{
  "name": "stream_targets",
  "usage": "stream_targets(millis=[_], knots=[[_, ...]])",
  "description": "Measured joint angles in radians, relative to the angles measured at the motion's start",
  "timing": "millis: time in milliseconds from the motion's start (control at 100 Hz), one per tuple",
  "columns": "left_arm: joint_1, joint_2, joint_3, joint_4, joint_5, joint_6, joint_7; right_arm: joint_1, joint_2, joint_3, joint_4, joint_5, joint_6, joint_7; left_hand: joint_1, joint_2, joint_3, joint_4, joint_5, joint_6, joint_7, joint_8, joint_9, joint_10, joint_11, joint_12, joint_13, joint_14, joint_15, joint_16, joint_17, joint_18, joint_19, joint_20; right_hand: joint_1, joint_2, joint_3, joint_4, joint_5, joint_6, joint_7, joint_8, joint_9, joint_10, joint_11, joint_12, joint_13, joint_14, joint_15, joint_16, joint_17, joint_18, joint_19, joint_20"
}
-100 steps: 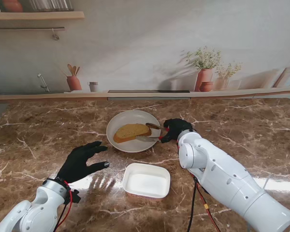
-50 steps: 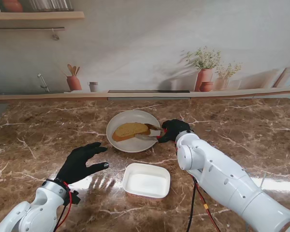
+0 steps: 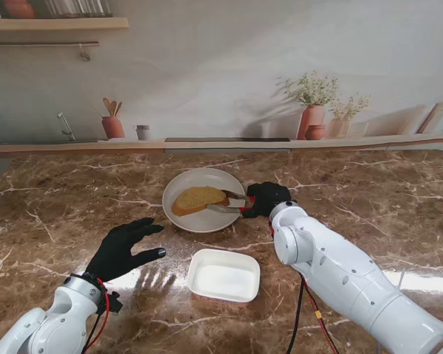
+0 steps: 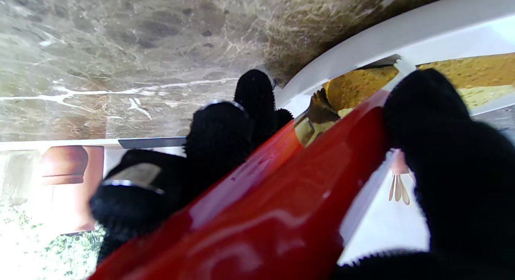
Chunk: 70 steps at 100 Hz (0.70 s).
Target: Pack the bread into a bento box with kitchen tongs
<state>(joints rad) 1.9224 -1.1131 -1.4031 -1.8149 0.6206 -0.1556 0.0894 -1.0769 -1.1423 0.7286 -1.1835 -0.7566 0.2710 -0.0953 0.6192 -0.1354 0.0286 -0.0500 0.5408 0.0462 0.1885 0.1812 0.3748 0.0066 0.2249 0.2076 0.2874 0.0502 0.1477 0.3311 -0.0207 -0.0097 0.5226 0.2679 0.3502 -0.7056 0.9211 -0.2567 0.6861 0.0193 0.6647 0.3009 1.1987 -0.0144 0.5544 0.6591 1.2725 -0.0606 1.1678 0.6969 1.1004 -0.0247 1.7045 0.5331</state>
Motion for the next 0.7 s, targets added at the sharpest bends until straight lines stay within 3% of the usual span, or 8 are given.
stream_targets(millis=[270,700], knots=[[0.0,0.0,0.001,0.0,0.0,0.0,-0.002,0.001,-0.01,0.006,0.034,0.052,-0.036,-0.029,0.0,0.0,0.0,0.0,0.0,0.0,0.0,0.001,0.0,0.0,0.0,0.0,0.0,0.0,0.0,-0.004,0.0,0.0,-0.012,0.0,0.003,-0.022,0.027,0.0,0.013,0.0,0.017,0.002,0.034,0.009,0.038,0.02,0.0,0.021,0.068,0.057,0.003,0.017,0.023,0.014],[-0.001,0.0,0.001,0.001,0.0,0.0,0.0,-0.008,-0.042,0.03,0.099,0.104,-0.094,-0.124,0.0,0.0,0.0,0.0,0.0,0.0,0.0,0.01,0.0,0.0,0.0,0.0,0.0,0.0,0.0,-0.004,0.0,0.0,-0.013,-0.002,0.013,-0.101,0.065,-0.001,0.055,0.0,0.026,0.004,0.065,0.02,0.039,0.021,0.001,0.043,0.099,0.062,0.004,0.048,0.042,0.042]])
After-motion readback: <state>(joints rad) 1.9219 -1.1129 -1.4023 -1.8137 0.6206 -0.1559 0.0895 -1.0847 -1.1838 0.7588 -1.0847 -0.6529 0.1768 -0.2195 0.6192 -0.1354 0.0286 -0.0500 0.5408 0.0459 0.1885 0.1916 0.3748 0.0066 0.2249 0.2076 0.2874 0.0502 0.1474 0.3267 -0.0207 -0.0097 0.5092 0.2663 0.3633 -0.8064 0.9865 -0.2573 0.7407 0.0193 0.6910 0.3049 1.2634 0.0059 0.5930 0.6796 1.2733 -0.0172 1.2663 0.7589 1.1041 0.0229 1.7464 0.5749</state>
